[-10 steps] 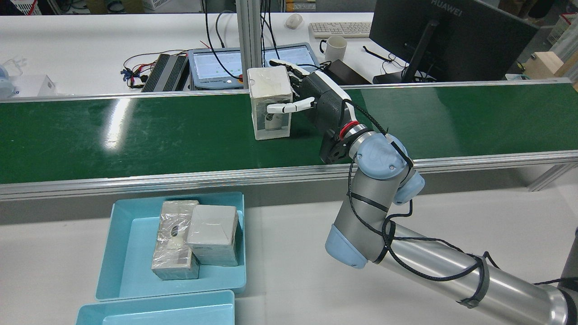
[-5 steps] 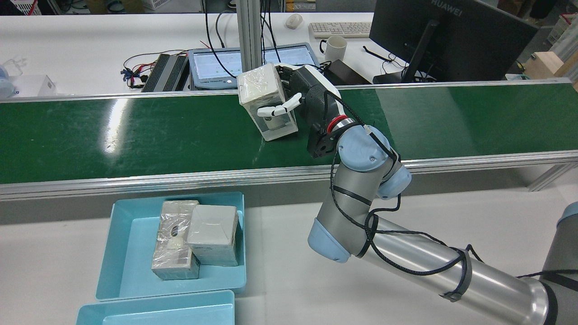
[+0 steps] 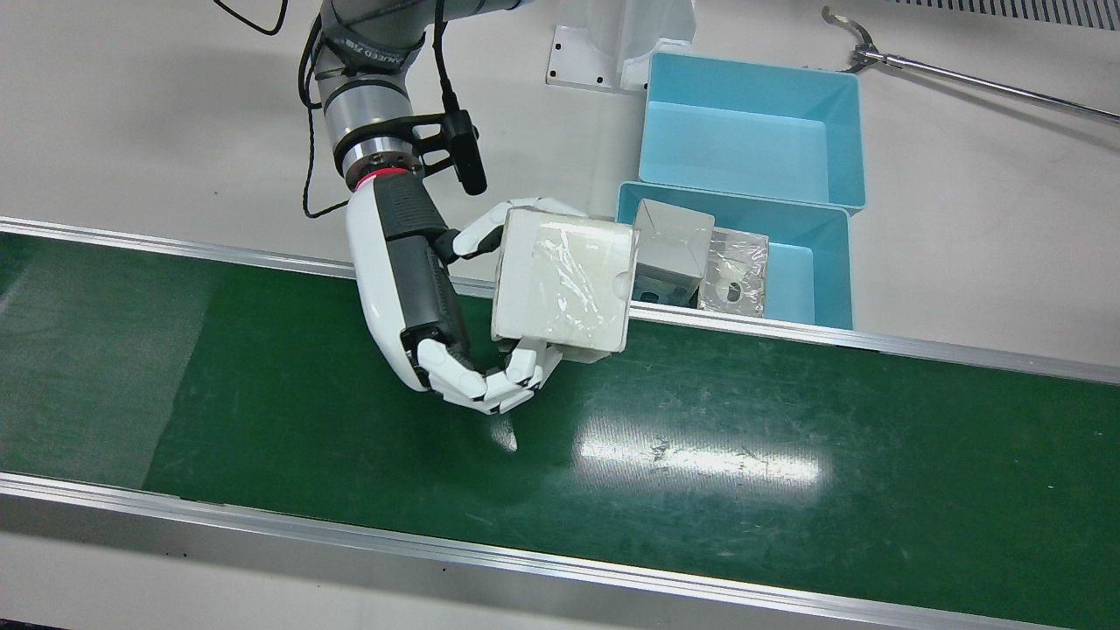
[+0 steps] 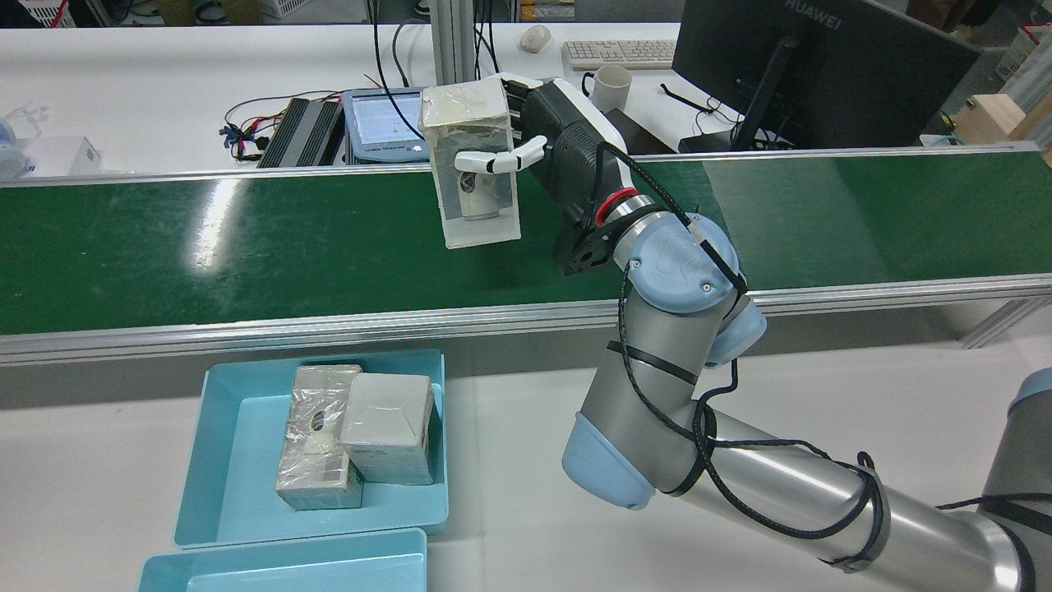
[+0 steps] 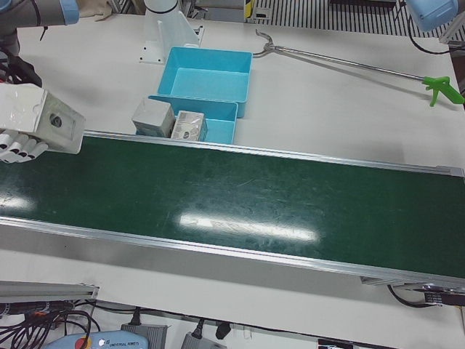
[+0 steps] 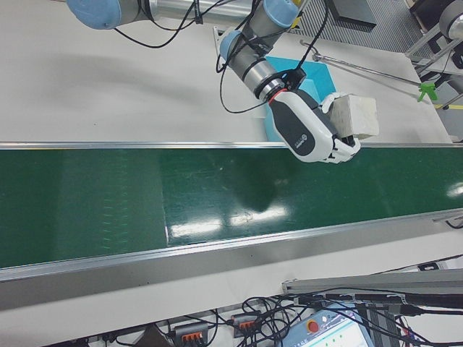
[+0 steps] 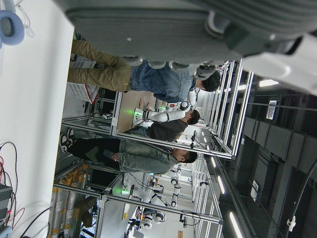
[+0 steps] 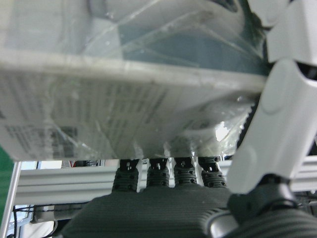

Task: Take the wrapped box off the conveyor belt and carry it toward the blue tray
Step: 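Lift the wrapped box off the belt and carry it over the blue tray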

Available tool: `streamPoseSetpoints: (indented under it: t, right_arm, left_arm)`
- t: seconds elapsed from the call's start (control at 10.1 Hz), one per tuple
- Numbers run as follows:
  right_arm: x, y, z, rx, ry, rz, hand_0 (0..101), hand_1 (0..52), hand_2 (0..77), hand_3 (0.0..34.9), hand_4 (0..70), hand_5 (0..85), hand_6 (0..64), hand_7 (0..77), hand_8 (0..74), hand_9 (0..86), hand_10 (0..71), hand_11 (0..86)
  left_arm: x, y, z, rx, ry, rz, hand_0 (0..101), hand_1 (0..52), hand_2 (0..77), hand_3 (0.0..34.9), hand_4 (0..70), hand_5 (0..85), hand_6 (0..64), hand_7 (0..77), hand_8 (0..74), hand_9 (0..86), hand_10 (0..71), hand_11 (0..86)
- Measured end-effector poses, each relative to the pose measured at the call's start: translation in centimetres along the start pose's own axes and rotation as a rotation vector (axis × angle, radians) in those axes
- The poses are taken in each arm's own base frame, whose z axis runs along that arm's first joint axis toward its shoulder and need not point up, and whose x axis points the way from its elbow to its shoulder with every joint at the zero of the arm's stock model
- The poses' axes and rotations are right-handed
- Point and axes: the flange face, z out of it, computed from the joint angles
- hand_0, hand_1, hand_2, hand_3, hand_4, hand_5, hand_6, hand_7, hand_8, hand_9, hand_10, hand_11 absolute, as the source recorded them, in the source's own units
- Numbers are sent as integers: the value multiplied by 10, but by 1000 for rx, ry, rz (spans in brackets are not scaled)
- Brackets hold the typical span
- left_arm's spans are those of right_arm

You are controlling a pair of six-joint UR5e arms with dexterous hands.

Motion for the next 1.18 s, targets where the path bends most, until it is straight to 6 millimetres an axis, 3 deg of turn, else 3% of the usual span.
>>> streamPoseSetpoints:
  t: [0.1, 0.2, 0.3, 0.39, 0.49, 0.59, 0.69, 0.79, 0.89, 0.99, 1.09, 1.18]
  right_arm:
    - [24, 17, -8, -11, 9, 2, 476, 16, 371, 0, 316, 616, 376, 595, 480, 627, 513, 453]
    - [50, 36, -15, -22, 14, -7, 476, 16, 376, 0, 316, 616, 382, 644, 496, 704, 518, 453]
    - [72, 54, -20, -30, 14, -25, 476, 16, 376, 0, 316, 616, 382, 644, 496, 704, 535, 475]
    - [92, 69, -21, -38, 11, -47, 474, 16, 376, 0, 316, 616, 453, 704, 562, 714, 551, 518]
    - [116, 78, -21, -47, 11, -60, 472, 16, 376, 0, 305, 725, 475, 714, 682, 769, 573, 578]
    - [139, 80, -20, -56, 18, -65, 472, 16, 376, 0, 305, 725, 475, 714, 682, 769, 573, 638]
    - [162, 78, -19, -66, 26, -70, 472, 16, 376, 0, 305, 725, 475, 714, 682, 769, 573, 638]
    - [183, 74, -19, -74, 36, -73, 473, 11, 475, 0, 305, 758, 551, 774, 704, 834, 665, 851]
    - [203, 70, -21, -81, 48, -71, 470, 11, 475, 0, 311, 758, 595, 774, 709, 834, 676, 851]
    - [220, 65, -24, -85, 60, -66, 490, 11, 475, 0, 305, 764, 595, 774, 584, 834, 567, 862]
    - [234, 62, -28, -87, 73, -61, 493, 11, 475, 0, 262, 780, 545, 774, 584, 834, 480, 862]
    - [245, 60, -32, -88, 87, -58, 496, 16, 409, 0, 202, 791, 480, 774, 507, 834, 480, 862]
  left_arm:
    - [0, 0, 0, 0, 0, 0, 0, 0, 11, 0, 0, 11, 5, 5, 5, 0, 5, 5]
    - [0, 0, 0, 0, 0, 0, 0, 0, 11, 0, 5, 11, 5, 5, 5, 5, 0, 5]
    - [0, 0, 0, 0, 0, 0, 0, 0, 11, 0, 5, 11, 5, 5, 5, 0, 0, 5]
    - [0, 0, 0, 0, 0, 0, 0, 0, 11, 0, 5, 11, 5, 5, 5, 0, 0, 5]
    - [0, 0, 0, 0, 0, 0, 0, 0, 5, 0, 5, 11, 5, 5, 5, 0, 5, 5]
    - [0, 0, 0, 0, 0, 0, 0, 0, 5, 0, 0, 11, 0, 5, 5, 5, 5, 5]
    - [0, 0, 0, 0, 0, 0, 0, 0, 5, 0, 5, 11, 5, 5, 5, 0, 0, 0]
    - [0, 0, 0, 0, 0, 0, 0, 0, 5, 0, 5, 11, 5, 5, 5, 0, 5, 0]
    - [0, 0, 0, 0, 0, 0, 0, 0, 5, 0, 0, 11, 5, 5, 5, 0, 5, 0]
    - [0, 0, 0, 0, 0, 0, 0, 0, 5, 0, 0, 11, 5, 5, 5, 0, 5, 0]
    - [0, 0, 0, 0, 0, 0, 0, 0, 5, 0, 0, 11, 5, 5, 5, 0, 5, 0]
    - [0, 0, 0, 0, 0, 0, 0, 0, 5, 0, 0, 11, 5, 5, 5, 0, 5, 0]
